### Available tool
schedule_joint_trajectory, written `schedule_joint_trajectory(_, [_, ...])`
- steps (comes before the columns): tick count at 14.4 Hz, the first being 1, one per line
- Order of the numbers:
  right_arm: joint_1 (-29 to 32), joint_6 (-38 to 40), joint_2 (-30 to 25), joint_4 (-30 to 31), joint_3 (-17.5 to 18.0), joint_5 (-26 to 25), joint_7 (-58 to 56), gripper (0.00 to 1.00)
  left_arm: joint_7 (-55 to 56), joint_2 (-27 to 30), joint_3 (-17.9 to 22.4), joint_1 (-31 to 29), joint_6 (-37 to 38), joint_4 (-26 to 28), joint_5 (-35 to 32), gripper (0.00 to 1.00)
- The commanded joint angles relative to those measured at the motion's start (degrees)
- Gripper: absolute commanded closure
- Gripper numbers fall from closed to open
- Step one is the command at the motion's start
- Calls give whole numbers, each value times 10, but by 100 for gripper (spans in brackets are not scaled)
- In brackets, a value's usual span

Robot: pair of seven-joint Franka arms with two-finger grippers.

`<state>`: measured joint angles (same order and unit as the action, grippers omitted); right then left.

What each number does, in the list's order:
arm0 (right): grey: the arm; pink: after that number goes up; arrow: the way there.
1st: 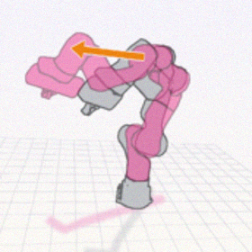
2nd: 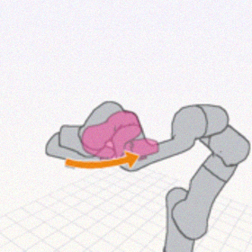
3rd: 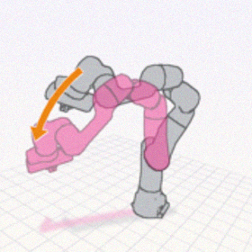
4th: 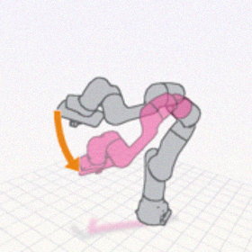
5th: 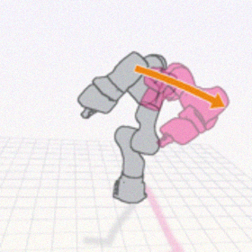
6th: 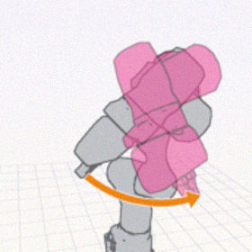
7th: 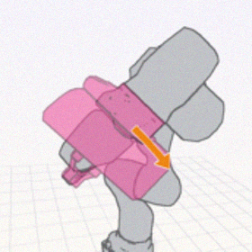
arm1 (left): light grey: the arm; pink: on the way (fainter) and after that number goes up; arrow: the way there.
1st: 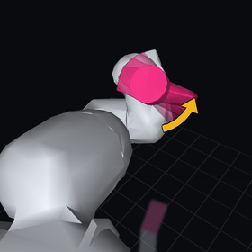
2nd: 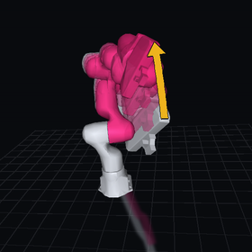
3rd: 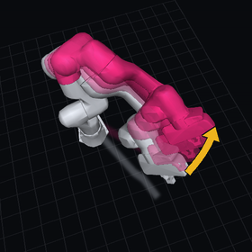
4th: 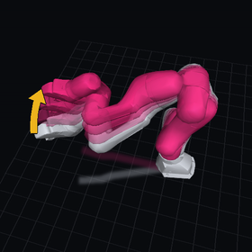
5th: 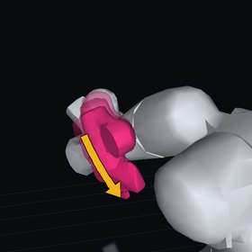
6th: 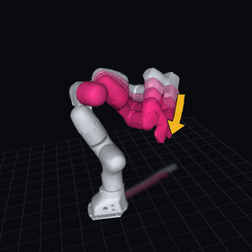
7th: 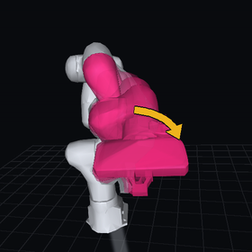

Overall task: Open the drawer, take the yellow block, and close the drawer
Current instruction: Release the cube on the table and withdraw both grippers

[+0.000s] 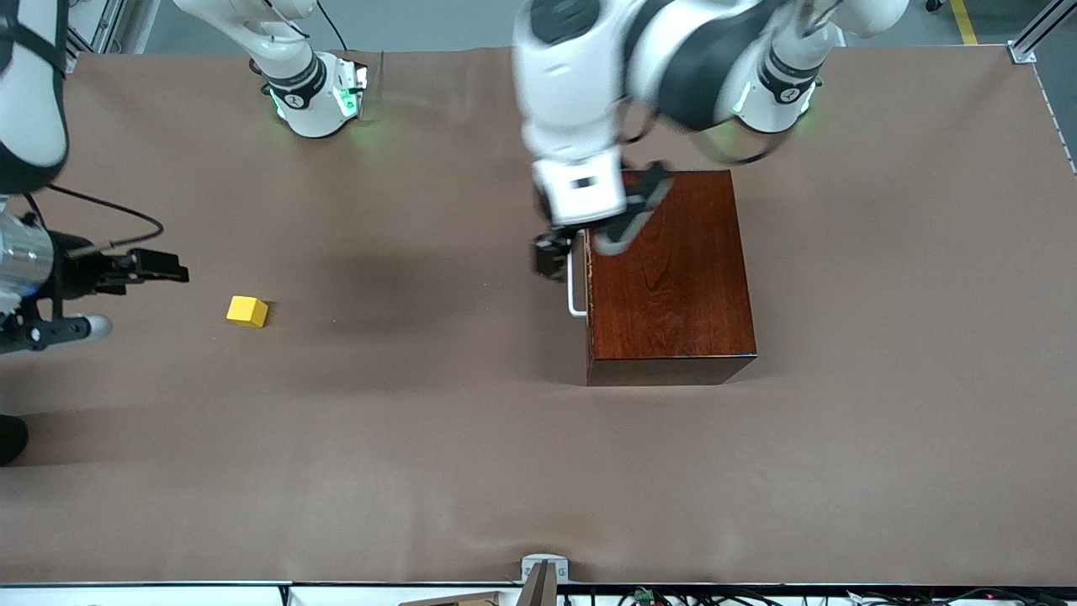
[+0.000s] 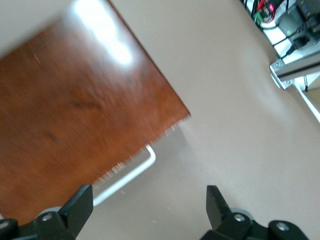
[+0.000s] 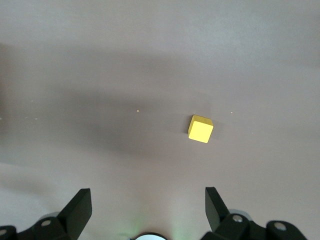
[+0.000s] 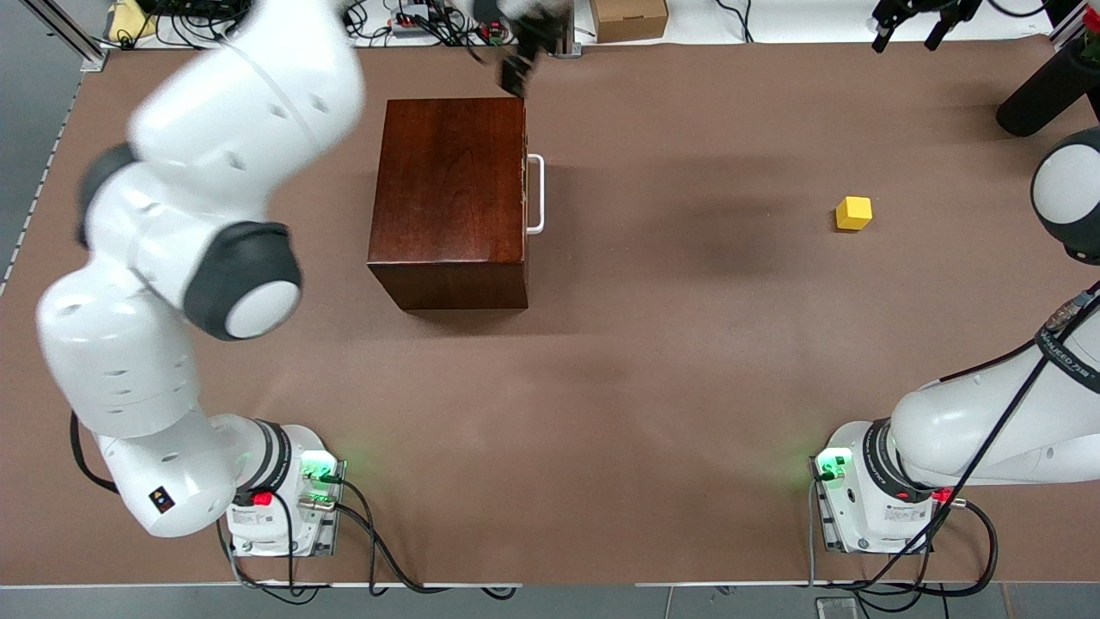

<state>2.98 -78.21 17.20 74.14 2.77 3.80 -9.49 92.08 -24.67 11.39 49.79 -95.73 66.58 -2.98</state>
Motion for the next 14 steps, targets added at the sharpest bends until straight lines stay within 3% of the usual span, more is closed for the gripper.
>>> schedule_joint_trajectory(1, [-4, 18, -54, -1, 2, 1, 1, 0, -153, 62, -5, -49, 41, 35, 20, 0])
schedule_joint_trajectory(6, [-7, 5, -141, 71, 0, -5, 2, 0, -493, 145, -5, -180, 164, 50, 34, 0])
schedule_joint_trajectory(11, [-10, -37, -199, 156, 1, -24, 3, 0, -747, 249, -5, -295, 152, 182, 32, 0])
schedule_joint_trajectory(14, [-9, -62, -226, 201, 0, -24, 3, 0, -809, 280, -5, -336, 139, 227, 27, 0])
